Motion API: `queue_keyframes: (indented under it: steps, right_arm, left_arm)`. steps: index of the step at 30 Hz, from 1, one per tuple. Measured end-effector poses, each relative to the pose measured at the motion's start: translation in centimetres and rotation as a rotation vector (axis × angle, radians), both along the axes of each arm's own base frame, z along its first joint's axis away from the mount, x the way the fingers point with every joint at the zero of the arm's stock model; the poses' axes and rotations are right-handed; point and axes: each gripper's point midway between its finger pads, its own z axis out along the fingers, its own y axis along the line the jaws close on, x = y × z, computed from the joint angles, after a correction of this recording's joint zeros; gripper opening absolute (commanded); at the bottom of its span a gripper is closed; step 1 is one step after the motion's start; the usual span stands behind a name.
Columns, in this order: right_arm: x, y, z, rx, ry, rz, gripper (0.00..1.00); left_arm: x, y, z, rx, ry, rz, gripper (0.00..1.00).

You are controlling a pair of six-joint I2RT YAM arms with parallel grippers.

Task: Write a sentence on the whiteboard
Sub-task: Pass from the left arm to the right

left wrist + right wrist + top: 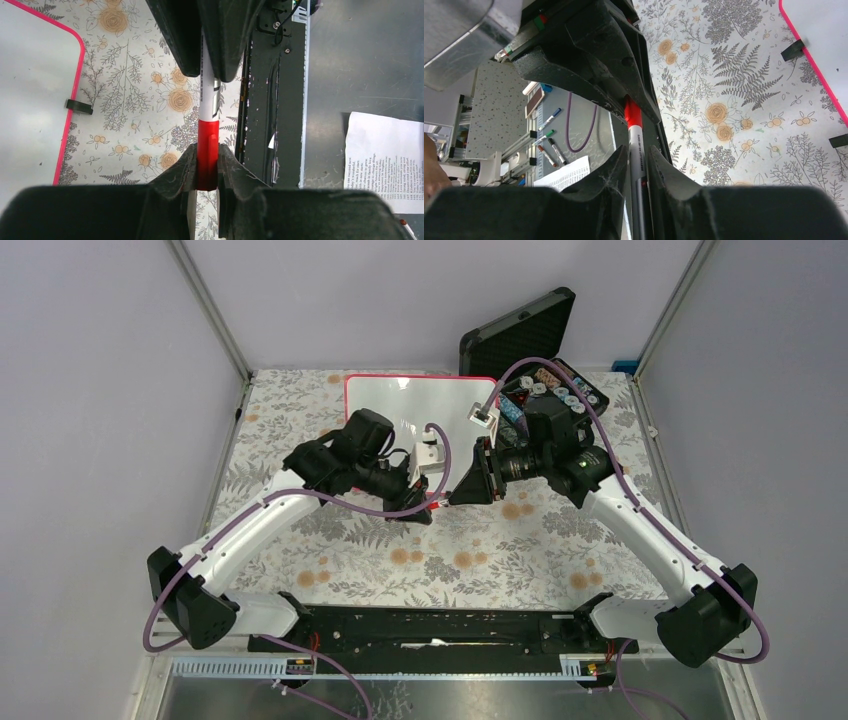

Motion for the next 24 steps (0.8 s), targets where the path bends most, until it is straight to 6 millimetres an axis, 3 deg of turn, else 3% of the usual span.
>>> queue_keyframes:
  steps: [3,4,7,12,19,24]
  right_arm:
    - [0.1,0.0,0.0,-0.001,-0.004,-0.001,0.06]
    - [0.0,0.0,0.0,0.0,-0.004,0.001,0.01]
    - [0.0,0.0,0.0,0.001,-0.003,0.002,0.0]
    - [0.0,0.0,0.0,0.0,-0.002,0.002,0.0]
    - [0.0,0.0,0.0,-0.002,0.008,-0.005,0.0]
    - [-0.3,0.1,0.3,0.009,0.023,0.006,0.0]
  left_arm:
    - [-0.2,0.0,0.0,-0.001,0.004,-0.006,0.0]
    - [-0.2,0.0,0.0,-0.001,0.004,-0.007,0.06]
    - [-0.2,0.0,0.0,0.001,0.004,-0.009,0.32]
    - [0.5,0.1,0.2,-0.009,-0.014,0.016,0.45]
    - [0.9,1.9,1.8,-0.063,-0.079,0.085,0.5]
    - [0.9,1.7,2.8,-0.101,-0.108,0.084,0.53]
